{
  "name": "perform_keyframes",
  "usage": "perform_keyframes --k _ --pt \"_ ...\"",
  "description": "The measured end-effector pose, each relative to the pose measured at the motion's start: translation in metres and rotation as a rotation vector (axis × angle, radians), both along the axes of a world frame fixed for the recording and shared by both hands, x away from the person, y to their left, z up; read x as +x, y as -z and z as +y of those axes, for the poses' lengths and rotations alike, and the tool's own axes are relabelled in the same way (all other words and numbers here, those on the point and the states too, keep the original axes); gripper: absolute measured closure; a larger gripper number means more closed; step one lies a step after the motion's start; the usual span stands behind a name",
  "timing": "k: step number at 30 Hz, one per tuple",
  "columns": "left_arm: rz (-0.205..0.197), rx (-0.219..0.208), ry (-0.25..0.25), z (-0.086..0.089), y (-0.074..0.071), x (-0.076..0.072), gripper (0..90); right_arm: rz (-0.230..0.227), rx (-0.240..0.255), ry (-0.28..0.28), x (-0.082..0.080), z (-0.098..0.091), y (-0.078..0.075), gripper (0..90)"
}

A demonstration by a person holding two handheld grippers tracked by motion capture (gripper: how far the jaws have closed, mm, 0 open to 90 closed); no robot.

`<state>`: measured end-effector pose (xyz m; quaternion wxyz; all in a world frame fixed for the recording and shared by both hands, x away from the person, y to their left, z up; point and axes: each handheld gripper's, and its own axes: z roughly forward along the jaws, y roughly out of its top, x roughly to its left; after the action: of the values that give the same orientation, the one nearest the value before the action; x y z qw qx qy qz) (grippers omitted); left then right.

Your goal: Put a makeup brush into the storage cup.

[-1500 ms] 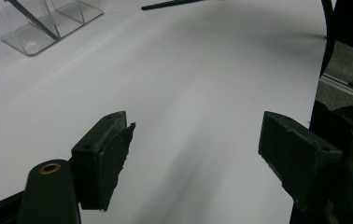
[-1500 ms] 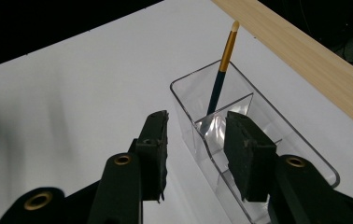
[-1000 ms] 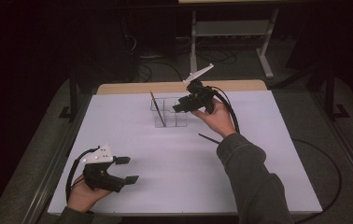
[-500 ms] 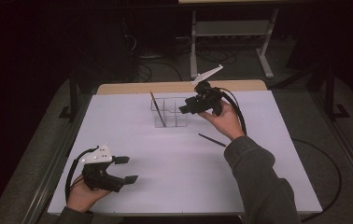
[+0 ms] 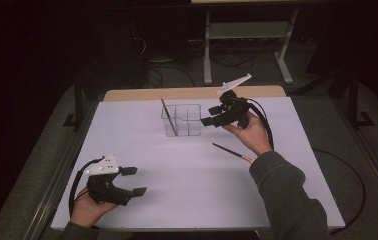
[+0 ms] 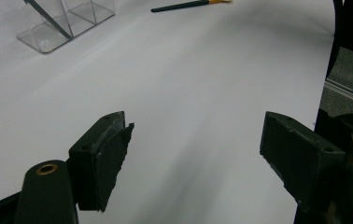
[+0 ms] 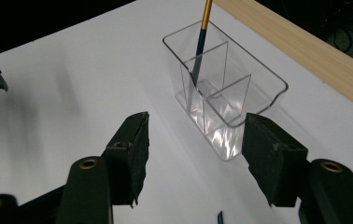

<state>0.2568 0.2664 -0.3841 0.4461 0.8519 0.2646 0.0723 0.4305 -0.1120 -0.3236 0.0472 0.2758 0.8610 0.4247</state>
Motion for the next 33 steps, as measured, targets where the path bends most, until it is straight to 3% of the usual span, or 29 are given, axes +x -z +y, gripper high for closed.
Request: perform_keyframes --k 6,19,33 --pt "-0.001 -0.002 0.002 -0.002 0.000 0.000 22.8 0.006 -0.015 0.017 -0.005 -0.013 0.007 39.7" --pt "-0.005 -0.005 0.002 -0.002 -0.002 -0.001 22.8 0.015 0.006 0.050 -0.017 -0.040 0.014 38.7" --pt "-0.012 0.006 -0.001 -0.002 -0.002 -0.003 22.7 0.052 -0.017 0.065 -0.024 -0.051 0.023 36.4"
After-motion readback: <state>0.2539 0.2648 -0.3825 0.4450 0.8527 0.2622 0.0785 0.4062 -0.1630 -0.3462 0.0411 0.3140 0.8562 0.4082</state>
